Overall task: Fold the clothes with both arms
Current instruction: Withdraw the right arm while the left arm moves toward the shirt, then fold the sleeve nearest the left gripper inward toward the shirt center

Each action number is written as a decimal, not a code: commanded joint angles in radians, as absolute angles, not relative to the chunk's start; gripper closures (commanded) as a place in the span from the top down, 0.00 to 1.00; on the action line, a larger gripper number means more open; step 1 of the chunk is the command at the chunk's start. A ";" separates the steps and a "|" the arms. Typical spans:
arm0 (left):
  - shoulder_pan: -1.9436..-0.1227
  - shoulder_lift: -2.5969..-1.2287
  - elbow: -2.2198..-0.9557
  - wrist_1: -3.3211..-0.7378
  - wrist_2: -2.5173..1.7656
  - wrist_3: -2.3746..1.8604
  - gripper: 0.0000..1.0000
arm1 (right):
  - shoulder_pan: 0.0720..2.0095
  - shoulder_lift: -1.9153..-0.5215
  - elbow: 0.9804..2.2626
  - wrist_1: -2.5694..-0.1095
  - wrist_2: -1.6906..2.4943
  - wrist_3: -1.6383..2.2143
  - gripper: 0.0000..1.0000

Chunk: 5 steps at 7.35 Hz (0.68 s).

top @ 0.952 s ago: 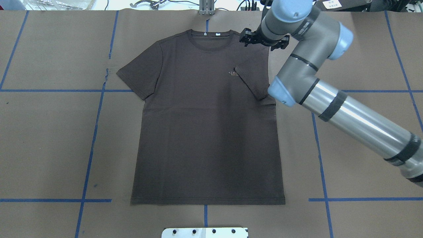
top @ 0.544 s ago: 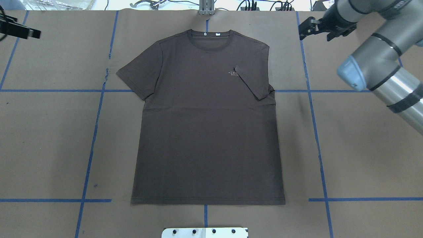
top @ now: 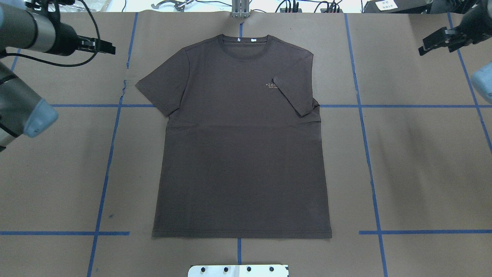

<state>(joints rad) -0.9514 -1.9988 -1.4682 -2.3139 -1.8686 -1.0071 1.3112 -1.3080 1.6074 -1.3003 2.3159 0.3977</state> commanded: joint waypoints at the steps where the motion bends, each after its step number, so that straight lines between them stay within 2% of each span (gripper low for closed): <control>1: -0.861 -2.038 -1.363 -2.373 -1.744 -1.141 0.62 | 1.328 -1.331 1.608 -1.299 2.324 0.374 1.00; 5: -0.815 -2.088 -1.209 -2.410 -1.684 -1.137 0.62 | 1.330 -1.344 1.611 -1.301 2.319 0.374 1.00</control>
<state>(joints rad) -0.8225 -2.0695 -1.2667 -2.3873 -1.6941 -1.1395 1.3298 -1.3425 1.6103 -1.2995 2.3208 0.3744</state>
